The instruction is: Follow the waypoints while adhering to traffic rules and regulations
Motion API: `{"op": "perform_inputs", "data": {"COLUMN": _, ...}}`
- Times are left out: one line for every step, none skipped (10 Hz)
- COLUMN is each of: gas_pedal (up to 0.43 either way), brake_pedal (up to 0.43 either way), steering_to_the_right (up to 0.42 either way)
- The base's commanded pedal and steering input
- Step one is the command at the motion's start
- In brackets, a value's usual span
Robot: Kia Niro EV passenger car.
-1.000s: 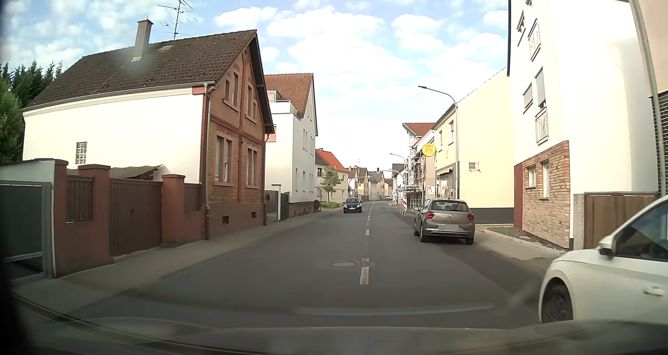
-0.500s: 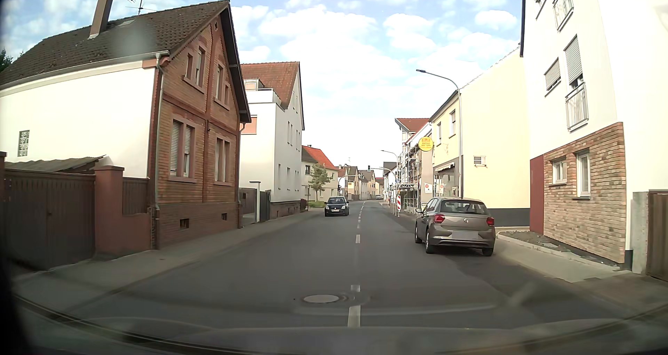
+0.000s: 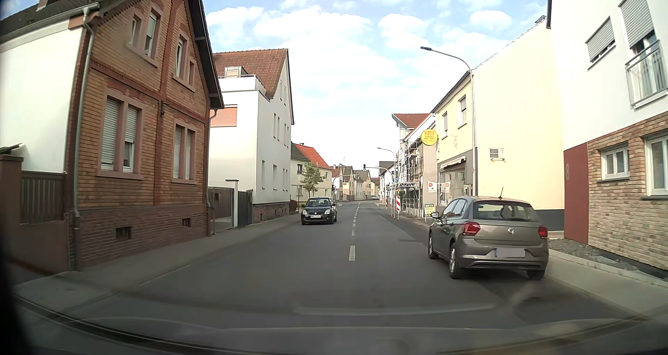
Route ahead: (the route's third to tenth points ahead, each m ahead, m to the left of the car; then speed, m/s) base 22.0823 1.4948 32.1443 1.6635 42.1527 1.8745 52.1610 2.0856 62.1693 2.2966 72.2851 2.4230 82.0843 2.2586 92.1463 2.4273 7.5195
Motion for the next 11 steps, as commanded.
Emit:
{"op": "perform_inputs", "data": {"gas_pedal": 0.280, "brake_pedal": 0.024, "steering_to_the_right": 0.003}}
{"op": "perform_inputs", "data": {"gas_pedal": 0.248, "brake_pedal": 0.024, "steering_to_the_right": 0.002}}
{"op": "perform_inputs", "data": {"gas_pedal": 0.248, "brake_pedal": 0.024, "steering_to_the_right": 0.002}}
{"op": "perform_inputs", "data": {"gas_pedal": 0.240, "brake_pedal": 0.030, "steering_to_the_right": 0.003}}
{"op": "perform_inputs", "data": {"gas_pedal": 0.240, "brake_pedal": 0.030, "steering_to_the_right": 0.004}}
{"op": "perform_inputs", "data": {"gas_pedal": 0.228, "brake_pedal": 0.024, "steering_to_the_right": 0.004}}
{"op": "perform_inputs", "data": {"gas_pedal": 0.220, "brake_pedal": 0.024, "steering_to_the_right": 0.005}}
{"op": "perform_inputs", "data": {"gas_pedal": 0.197, "brake_pedal": 0.024, "steering_to_the_right": 0.007}}
{"op": "perform_inputs", "data": {"gas_pedal": 0.189, "brake_pedal": 0.030, "steering_to_the_right": 0.007}}
{"op": "perform_inputs", "data": {"gas_pedal": 0.189, "brake_pedal": 0.024, "steering_to_the_right": 0.008}}
{"op": "perform_inputs", "data": {"gas_pedal": 0.189, "brake_pedal": 0.030, "steering_to_the_right": 0.007}}
